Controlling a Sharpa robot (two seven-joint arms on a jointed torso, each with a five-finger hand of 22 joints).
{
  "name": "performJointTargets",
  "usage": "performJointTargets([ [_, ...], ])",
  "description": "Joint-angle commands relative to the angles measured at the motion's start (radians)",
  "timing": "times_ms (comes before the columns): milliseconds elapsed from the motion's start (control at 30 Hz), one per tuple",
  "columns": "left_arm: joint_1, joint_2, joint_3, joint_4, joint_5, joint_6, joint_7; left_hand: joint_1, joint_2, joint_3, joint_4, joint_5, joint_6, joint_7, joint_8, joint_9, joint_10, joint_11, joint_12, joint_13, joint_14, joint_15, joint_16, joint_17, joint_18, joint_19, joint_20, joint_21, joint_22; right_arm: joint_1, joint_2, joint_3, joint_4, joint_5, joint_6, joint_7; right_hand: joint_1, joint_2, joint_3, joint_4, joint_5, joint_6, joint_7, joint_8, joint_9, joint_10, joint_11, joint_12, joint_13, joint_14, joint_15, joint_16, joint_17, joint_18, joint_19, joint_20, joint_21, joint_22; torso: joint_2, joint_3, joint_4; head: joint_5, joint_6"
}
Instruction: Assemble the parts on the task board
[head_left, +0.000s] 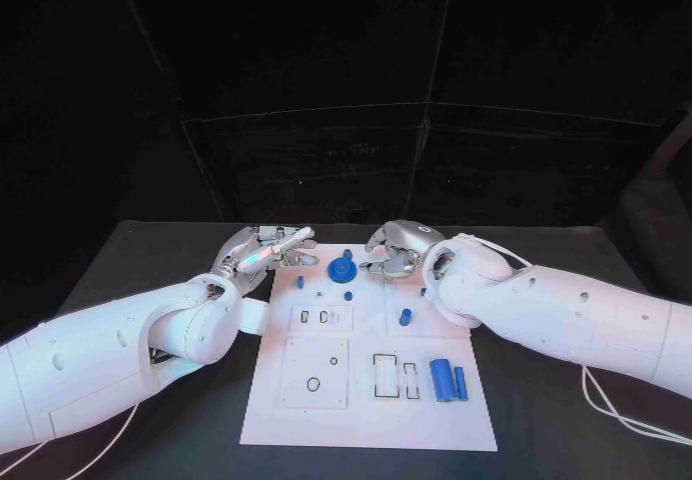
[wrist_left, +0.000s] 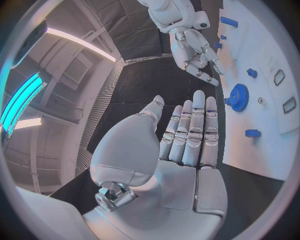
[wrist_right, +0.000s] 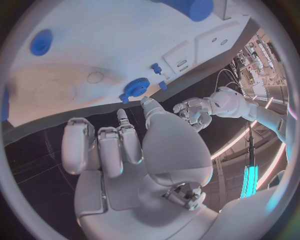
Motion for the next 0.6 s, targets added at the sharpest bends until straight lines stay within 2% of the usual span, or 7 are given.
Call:
performJointTargets([
  [33,0.001,0.0,0.0,-0.003,-0.008,0.013,0.005,0.002,0.007,-0.001,-0.007,0.002,0.004,0.003,-0.007,0.0,0.001,0.006,-0.005,-0.001,-0.001,0.003,-0.004,0.002,0.014,0.002,0.004,-0.002,-0.002,0.014,-0.061,0.001,0.029,0.24,-0.049,0.218,0.049,0.002,0.013,-0.036,-0.027,0.024,-0.006,0.012,0.003,0.005,-0.008,0.0,0.112,0.084,-0.001,-0.001,0.165,-0.011,-0.002,0.001,-0.001,-0.01,-0.004,0.0016,-0.0098,-0.004,0.007],
  [133,0.001,0.001,0.0,-0.008,-0.008,0.013,0.007,0.003,0.007,-0.001,-0.008,0.002,0.004,0.002,-0.007,0.0,0.002,0.006,-0.005,-0.001,-0.001,0.003,-0.004,0.002,0.014,0.002,0.004,-0.002,-0.002,0.024,-0.144,0.001,0.046,0.371,0.012,0.294,0.1,-0.011,0.024,-0.083,-0.049,0.05,-0.012,0.021,0.003,-0.002,-0.014,-0.006,0.104,0.079,-0.007,-0.009,0.146,-0.005,-0.018,-0.004,-0.016,-0.041,-0.006,0.0052,-0.0182,-0.006,0.011],
  [300,0.001,0.003,0.0,-0.009,-0.008,0.013,0.008,0.004,0.007,0.0,-0.01,0.002,0.005,0.001,-0.007,0.0,0.003,0.005,-0.005,-0.001,-0.001,0.002,-0.005,0.003,0.014,0.002,0.004,-0.002,-0.002,0.028,-0.226,0.0,0.041,0.432,0.059,0.337,0.122,-0.029,0.02,-0.112,-0.08,0.063,-0.015,0.022,0.001,-0.005,-0.017,-0.011,0.099,0.078,-0.01,-0.012,0.14,-0.004,-0.024,-0.006,-0.021,-0.051,-0.007,0.0096,-0.0269,-0.01,0.015],
  [433,0.001,0.007,0.0,-0.01,-0.008,0.017,0.009,0.005,0.009,0.001,-0.013,0.002,0.011,-0.001,-0.006,0.001,0.01,0.003,-0.004,0.0,0.0,0.001,-0.007,0.005,0.014,0.002,0.003,-0.003,-0.003,0.029,-0.267,0.0,0.015,0.432,0.077,0.352,0.13,-0.036,0.016,-0.126,-0.084,0.057,-0.014,0.016,-0.002,-0.007,-0.017,-0.014,0.096,0.078,-0.01,-0.013,0.14,-0.003,-0.025,-0.008,-0.023,-0.053,-0.006,0.0172,-0.0337,-0.014,0.018],
  [500,0.001,0.01,0.0,-0.012,-0.008,0.018,0.009,0.005,0.011,0.002,-0.015,0.002,0.016,-0.004,-0.005,0.001,0.016,0.0,-0.002,0.001,-0.001,0.0,-0.01,0.006,0.014,0.003,0.003,-0.004,-0.003,0.029,-0.276,0.0,-0.003,0.425,0.082,0.355,0.131,-0.038,0.015,-0.129,-0.084,0.055,-0.014,0.015,-0.003,-0.008,-0.016,-0.015,0.095,0.078,-0.01,-0.013,0.14,-0.003,-0.025,-0.008,-0.023,-0.053,-0.006,0.0206,-0.0357,-0.013,0.018],
  [567,0.0,0.012,0.0,-0.013,-0.008,0.019,0.009,0.005,0.012,0.003,-0.016,0.002,0.019,-0.006,-0.005,0.001,0.022,-0.001,-0.002,0.001,-0.001,0.0,-0.012,0.007,0.014,0.003,0.003,-0.004,-0.004,0.029,-0.281,0.0,-0.017,0.419,0.085,0.355,0.132,-0.04,0.013,-0.132,-0.084,0.05,-0.013,0.011,-0.004,-0.009,-0.016,-0.016,0.094,0.078,-0.009,-0.013,0.14,-0.003,-0.025,-0.008,-0.023,-0.053,-0.005,0.0213,-0.0341,-0.015,0.019],
  [600,0.0,0.013,0.0,-0.014,-0.008,0.02,0.009,0.005,0.012,0.003,-0.016,0.002,0.02,-0.006,-0.005,0.001,0.022,-0.002,-0.002,0.001,-0.001,-0.001,-0.013,0.007,0.015,0.003,0.003,-0.004,-0.004,0.028,-0.283,0.0,-0.025,0.416,0.088,0.354,0.132,-0.041,0.011,-0.133,-0.084,0.047,-0.012,0.009,-0.005,-0.01,-0.015,-0.016,0.093,0.078,-0.009,-0.013,0.14,-0.003,-0.026,-0.008,-0.023,-0.054,-0.005,0.0194,-0.0324,-0.017,0.018],
])
